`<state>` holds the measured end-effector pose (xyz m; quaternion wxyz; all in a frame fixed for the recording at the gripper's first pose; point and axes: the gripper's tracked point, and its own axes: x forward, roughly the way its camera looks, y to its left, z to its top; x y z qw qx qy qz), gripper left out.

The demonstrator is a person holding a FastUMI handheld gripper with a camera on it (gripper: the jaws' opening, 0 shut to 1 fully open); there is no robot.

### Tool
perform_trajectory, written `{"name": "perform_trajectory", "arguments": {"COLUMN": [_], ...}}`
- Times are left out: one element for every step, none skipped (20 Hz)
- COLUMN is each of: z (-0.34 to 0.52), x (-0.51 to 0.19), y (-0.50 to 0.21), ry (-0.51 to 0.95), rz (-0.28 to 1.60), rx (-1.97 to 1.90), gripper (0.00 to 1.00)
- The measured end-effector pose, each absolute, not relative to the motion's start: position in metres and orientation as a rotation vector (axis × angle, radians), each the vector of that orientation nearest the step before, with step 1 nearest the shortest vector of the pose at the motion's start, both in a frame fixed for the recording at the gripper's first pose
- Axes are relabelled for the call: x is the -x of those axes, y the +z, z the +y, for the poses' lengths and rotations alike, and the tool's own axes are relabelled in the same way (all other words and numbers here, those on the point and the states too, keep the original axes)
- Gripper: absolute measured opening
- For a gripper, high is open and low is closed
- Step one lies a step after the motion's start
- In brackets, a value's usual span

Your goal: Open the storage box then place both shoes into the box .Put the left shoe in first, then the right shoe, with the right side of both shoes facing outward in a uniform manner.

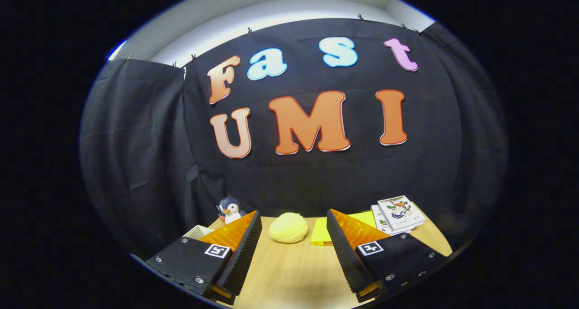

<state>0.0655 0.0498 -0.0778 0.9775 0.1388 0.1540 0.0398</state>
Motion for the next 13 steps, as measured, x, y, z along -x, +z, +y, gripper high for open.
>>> {"name": "perform_trajectory", "arguments": {"z": [0.034, 0.021, 0.007, -0.005, -0.016, -0.024, -0.03, -0.036, -0.043, -0.048, -0.05, -0.05, -0.051], "x": [-0.062, -0.059, -0.056, -0.051, -0.047, -0.042, -0.04, -0.036, -0.033, -0.03, -0.026, -0.024, -0.021], "y": [-0.069, -0.059, -0.048, -0.04, -0.035, -0.032, -0.027, -0.023, -0.02, -0.02, -0.018, -0.015, -0.013], "ry": [0.062, 0.049, 0.034, 0.025, 0.015, 0.009, 0.003, 0.001, -0.006, -0.008, -0.005, 0.001, -0.001], "rz": [0.277, 0.241, 0.206, 0.171, 0.143, 0.12, 0.097, 0.071, 0.055, 0.042, 0.033, 0.023, 0.01], "rx": [-0.278, -0.275, -0.269, -0.261, -0.249, -0.24, -0.235, -0.229, -0.22, -0.211, -0.205, -0.204, -0.204], "gripper": [0.88, 0.89, 0.9, 0.9, 0.9, 0.9, 0.9, 0.9, 0.9, 0.9, 0.9, 0.9, 0.9]}}
